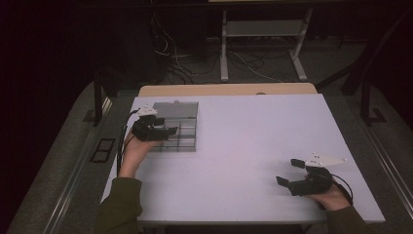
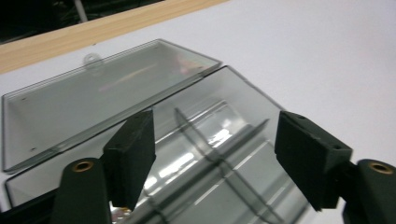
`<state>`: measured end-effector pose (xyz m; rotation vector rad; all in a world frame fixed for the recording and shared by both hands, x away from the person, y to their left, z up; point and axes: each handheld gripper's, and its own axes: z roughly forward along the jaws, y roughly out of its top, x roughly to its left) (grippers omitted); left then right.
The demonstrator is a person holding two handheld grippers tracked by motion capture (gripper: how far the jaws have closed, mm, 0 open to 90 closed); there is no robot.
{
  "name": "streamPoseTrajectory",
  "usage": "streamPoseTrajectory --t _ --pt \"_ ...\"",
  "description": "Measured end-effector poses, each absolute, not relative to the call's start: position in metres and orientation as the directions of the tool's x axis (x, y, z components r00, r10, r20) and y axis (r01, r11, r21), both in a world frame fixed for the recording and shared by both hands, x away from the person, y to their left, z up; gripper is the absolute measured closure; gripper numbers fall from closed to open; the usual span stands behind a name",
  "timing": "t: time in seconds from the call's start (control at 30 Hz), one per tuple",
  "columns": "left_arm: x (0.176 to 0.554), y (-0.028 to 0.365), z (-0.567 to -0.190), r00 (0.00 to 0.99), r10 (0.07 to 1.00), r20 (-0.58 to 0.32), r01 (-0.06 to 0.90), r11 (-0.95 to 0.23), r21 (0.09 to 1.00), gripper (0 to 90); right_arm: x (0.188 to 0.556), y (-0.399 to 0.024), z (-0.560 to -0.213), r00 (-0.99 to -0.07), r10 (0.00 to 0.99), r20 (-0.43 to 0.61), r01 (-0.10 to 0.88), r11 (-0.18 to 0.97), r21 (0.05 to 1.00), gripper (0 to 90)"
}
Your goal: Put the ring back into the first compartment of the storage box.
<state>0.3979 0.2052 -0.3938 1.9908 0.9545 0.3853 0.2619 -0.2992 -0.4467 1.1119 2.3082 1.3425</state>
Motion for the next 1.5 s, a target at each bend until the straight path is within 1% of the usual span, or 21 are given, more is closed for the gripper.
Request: streamPoseTrajectory --t 0.27,0.5,0.67,0.77,0.93,1.1,1.2,1.5 --pt "0.373 0.196 -0.394 0.686 0.721 -0.099 0.435 -0.297 0.85 22.0 0.262 -0.299 -0.447 -0.677 0.719 0.158 0.491 0.282 0.824 8.1" --pt "0.356 0.192 -0.399 0.7 0.705 -0.114 0.425 -0.283 0.86 16.2 0.261 -0.299 -0.447 -0.678 0.718 0.156 0.49 0.283 0.825 8.2" --pt "0.342 0.188 -0.403 0.712 0.694 -0.107 0.413 -0.291 0.863 12.6 0.261 -0.3 -0.447 -0.676 0.72 0.157 0.492 0.282 0.824 8.2" --pt "0.333 0.185 -0.405 0.725 0.68 -0.112 0.406 -0.29 0.867 9.5 0.261 -0.299 -0.446 -0.68 0.717 0.155 0.488 0.284 0.825 8.2" --pt "0.318 0.179 -0.406 0.739 0.666 -0.099 0.388 -0.301 0.871 1.6 0.261 -0.299 -0.446 -0.681 0.717 0.151 0.484 0.285 0.827 8.1" --pt "0.307 0.175 -0.411 0.755 0.645 -0.118 0.384 -0.29 0.877 0.0 0.26 -0.299 -0.446 -0.677 0.72 0.153 0.489 0.284 0.825 8.2" --pt "0.301 0.174 -0.413 0.769 0.63 -0.107 0.375 -0.309 0.874 0.0 0.26 -0.299 -0.446 -0.677 0.72 0.154 0.489 0.284 0.825 8.1" --pt "0.285 0.17 -0.424 0.784 0.612 -0.108 0.366 -0.314 0.876 0.0 0.26 -0.299 -0.446 -0.678 0.72 0.148 0.485 0.287 0.826 8.1"
